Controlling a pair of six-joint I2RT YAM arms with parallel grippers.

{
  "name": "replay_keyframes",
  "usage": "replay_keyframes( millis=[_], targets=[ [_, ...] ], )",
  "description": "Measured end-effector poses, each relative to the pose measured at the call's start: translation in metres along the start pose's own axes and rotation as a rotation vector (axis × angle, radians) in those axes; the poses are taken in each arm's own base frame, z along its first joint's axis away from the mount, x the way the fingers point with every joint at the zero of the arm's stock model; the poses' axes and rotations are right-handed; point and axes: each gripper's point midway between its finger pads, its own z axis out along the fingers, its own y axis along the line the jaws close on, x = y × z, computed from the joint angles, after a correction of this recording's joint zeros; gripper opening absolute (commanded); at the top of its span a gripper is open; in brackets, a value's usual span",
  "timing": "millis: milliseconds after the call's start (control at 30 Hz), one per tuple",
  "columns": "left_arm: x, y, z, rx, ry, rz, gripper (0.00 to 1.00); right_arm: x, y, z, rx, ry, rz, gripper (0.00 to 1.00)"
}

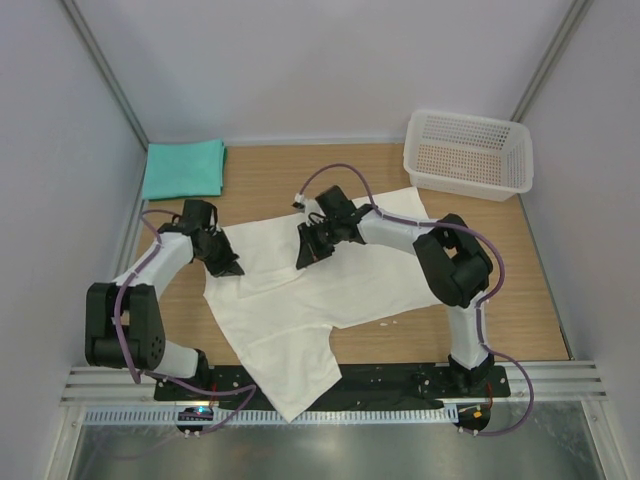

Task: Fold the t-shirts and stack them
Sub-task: Fold the tshirt

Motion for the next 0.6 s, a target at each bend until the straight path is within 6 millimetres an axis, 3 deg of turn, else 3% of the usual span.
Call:
replay_keyframes(
  millis=[267, 500, 600],
  targets=[
    [-0.009, -0.001, -0.008, -0.024, -0.032, -0.014, 0.0, -0.012, -0.001, -0.002, 0.029, -0.035, -0.008, 0.01],
    [-0.045, -0.017, -0.024, -0.02, -0.125, -0.004, 0.0, -0.074, 0.004, -0.005, 0.03, -0.155, -0.049, 0.01],
    [-0.067, -0.024, -0.026, -0.022, -0.161, -0.004, 0.0, -0.091, -0.004, 0.0, 0.032, -0.178, -0.046, 0.02]
  ],
)
